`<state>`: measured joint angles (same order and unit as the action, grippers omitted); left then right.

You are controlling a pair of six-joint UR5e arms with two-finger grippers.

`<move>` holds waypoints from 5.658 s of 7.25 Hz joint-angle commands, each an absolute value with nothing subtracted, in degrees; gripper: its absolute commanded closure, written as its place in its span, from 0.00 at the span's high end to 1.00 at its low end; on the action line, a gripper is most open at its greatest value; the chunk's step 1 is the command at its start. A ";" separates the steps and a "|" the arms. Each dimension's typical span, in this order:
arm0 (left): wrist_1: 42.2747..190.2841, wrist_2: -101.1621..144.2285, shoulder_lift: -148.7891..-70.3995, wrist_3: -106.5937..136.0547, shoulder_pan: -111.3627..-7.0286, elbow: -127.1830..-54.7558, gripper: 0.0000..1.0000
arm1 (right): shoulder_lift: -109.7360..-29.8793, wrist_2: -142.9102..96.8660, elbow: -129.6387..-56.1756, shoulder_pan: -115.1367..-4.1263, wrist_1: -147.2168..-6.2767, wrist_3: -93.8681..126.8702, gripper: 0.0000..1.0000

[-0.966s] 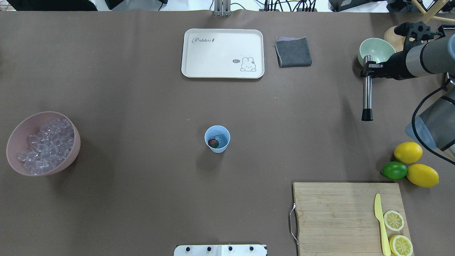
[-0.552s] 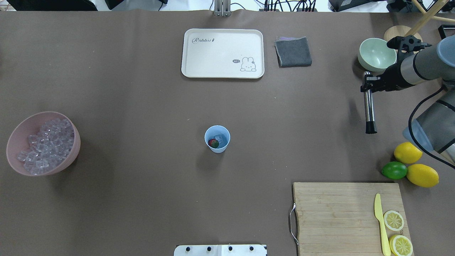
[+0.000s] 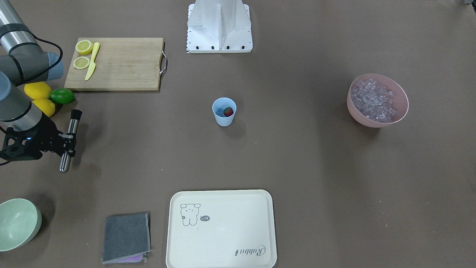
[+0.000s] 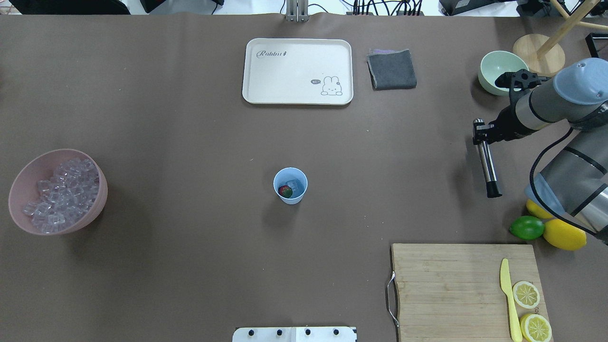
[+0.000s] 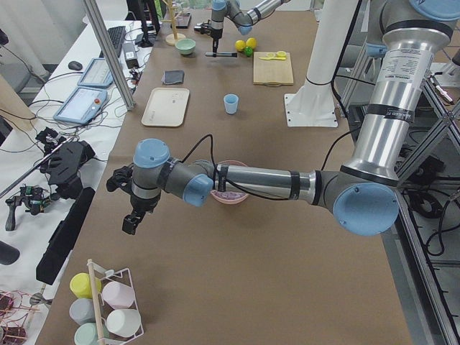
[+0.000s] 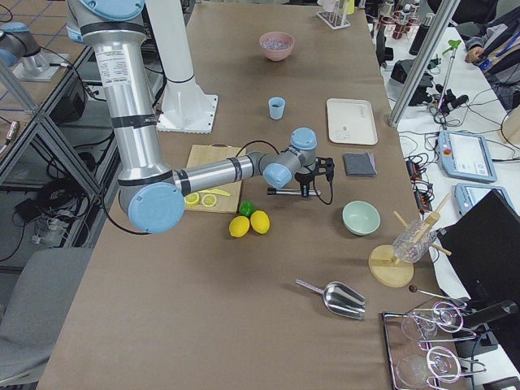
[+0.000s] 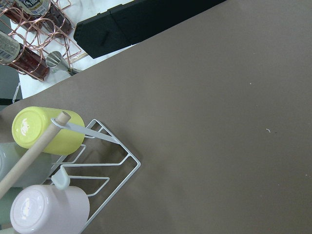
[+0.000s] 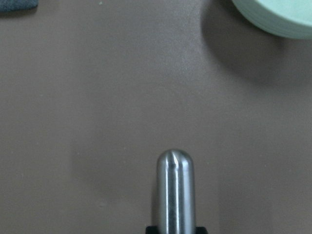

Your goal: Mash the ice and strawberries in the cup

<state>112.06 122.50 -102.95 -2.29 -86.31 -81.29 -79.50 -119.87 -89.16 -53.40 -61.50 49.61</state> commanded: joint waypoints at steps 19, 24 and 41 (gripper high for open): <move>95.89 122.87 -113.91 11.47 -83.85 -82.52 0.98 | -79.37 -124.83 -93.08 -80.25 -82.70 26.90 1.00; 87.10 122.96 -113.04 15.56 -84.64 -91.40 0.98 | -77.97 -118.41 -95.36 -84.55 -96.20 13.77 1.00; 95.63 122.43 -111.18 16.79 -85.69 -81.47 0.98 | -77.60 -117.51 -91.40 -80.59 -95.54 14.06 1.00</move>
<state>95.69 122.67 -111.32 16.78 -85.60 -80.98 -77.34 -117.53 -91.52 -80.41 -96.54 13.84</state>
